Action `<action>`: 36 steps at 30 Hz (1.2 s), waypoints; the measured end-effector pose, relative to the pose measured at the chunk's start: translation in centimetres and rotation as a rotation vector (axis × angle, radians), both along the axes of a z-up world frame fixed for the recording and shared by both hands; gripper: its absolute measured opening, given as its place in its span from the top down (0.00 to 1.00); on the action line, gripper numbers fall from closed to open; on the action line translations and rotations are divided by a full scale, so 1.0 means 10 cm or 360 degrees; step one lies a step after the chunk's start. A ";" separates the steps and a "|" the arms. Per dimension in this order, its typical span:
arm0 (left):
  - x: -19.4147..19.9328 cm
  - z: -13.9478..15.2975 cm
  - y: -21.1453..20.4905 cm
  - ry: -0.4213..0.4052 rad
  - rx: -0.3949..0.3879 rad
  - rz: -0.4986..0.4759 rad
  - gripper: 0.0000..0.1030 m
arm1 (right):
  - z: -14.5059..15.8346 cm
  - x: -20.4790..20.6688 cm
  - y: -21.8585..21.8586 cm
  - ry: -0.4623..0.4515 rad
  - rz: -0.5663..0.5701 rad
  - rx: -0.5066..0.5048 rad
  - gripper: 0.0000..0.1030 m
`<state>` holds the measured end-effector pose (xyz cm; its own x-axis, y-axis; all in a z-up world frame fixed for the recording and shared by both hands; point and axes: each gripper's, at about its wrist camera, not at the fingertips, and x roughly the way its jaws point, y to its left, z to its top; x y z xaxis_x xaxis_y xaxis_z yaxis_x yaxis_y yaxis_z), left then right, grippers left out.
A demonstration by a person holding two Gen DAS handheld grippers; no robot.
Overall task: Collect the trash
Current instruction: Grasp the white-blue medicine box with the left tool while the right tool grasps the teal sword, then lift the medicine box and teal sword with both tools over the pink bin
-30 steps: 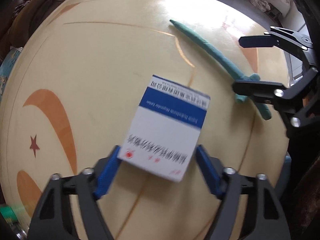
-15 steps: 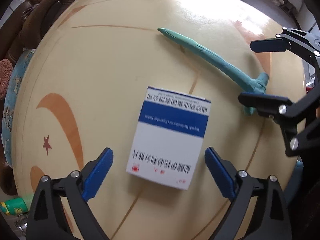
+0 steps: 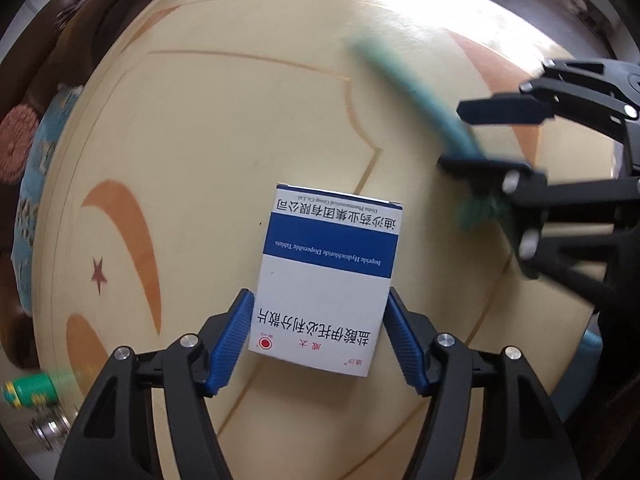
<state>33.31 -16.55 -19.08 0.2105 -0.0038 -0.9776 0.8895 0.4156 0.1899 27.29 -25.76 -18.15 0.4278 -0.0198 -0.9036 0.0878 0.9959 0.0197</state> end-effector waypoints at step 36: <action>-1.02 1.34 1.14 -0.0490 -0.0484 0.0770 0.38 | 1.24 -1.19 0.63 -0.0385 0.0283 0.0013 0.83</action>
<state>23.08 -5.20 -5.67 0.5281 -0.1052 -0.8426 0.5117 0.8313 0.2169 15.40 -19.42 -5.72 0.6269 0.0815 -0.7748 -0.0962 0.9950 0.0268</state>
